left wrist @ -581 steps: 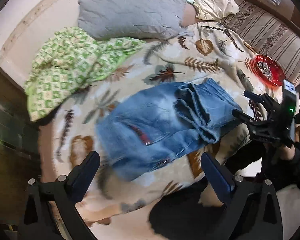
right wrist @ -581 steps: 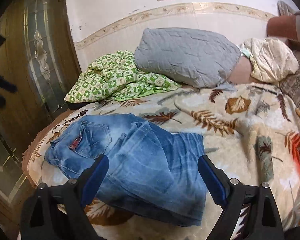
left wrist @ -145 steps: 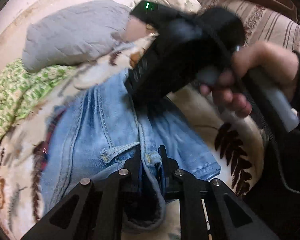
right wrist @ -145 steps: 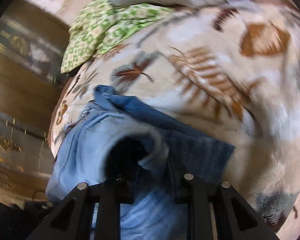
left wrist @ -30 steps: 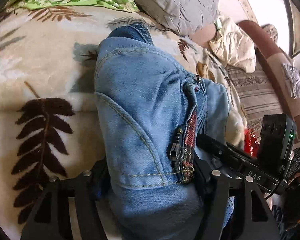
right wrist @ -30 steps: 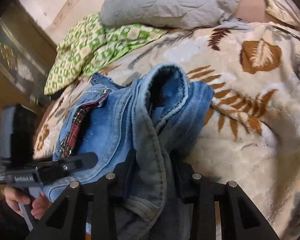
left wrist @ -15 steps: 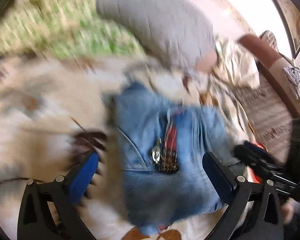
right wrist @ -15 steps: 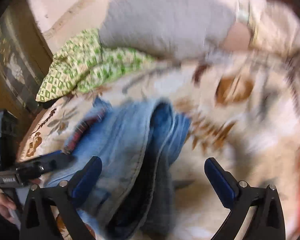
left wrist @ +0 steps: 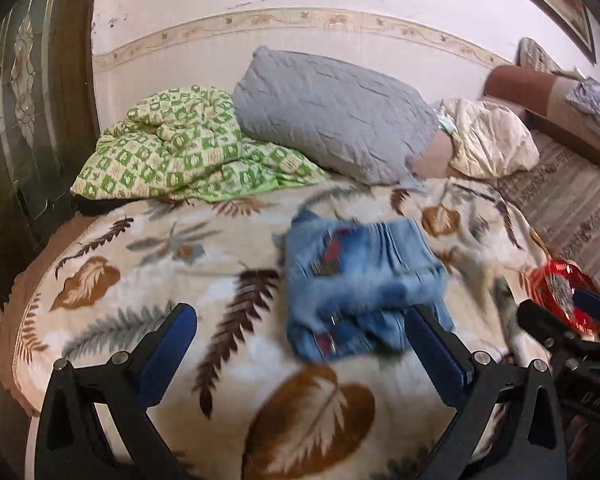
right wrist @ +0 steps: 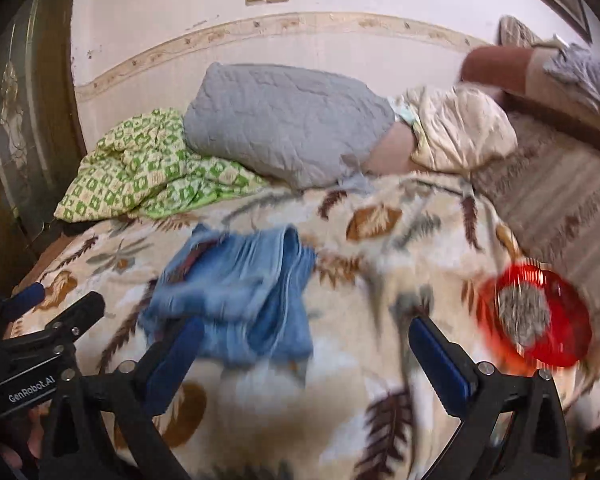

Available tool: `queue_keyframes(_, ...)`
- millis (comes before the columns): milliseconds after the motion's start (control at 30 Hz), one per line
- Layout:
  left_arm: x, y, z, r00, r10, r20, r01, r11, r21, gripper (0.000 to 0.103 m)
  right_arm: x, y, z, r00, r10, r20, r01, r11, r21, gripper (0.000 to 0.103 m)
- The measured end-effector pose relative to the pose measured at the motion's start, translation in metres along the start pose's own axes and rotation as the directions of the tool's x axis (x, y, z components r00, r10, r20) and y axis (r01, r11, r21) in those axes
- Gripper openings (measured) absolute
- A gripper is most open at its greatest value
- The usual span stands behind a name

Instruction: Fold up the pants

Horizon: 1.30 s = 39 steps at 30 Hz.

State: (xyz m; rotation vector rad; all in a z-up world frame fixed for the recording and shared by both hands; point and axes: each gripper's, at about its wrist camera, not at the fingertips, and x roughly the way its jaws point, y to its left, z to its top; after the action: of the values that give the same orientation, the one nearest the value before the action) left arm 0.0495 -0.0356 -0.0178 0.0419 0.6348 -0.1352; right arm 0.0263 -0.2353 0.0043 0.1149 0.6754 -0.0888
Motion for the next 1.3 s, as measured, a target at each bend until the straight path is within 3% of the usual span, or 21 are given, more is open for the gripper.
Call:
queue_keyframes(233, -0.016, 0.006, -0.008, 1.000, -0.002, -0.030, 0.001, 1.000, -0.029, 0.103, -0.005, 0.006, -0.020, 0.999, -0.016, -0.033, 0.015, 1.000, -0.023, 0.103)
queue_keyframes(1300, -0.021, 0.004, -0.012, 0.999, -0.006, -0.040, 0.005, 0.999, -0.037, 0.103, -0.016, 0.003, -0.016, 0.999, -0.031, -0.010, 0.030, 0.999, -0.019, 0.103)
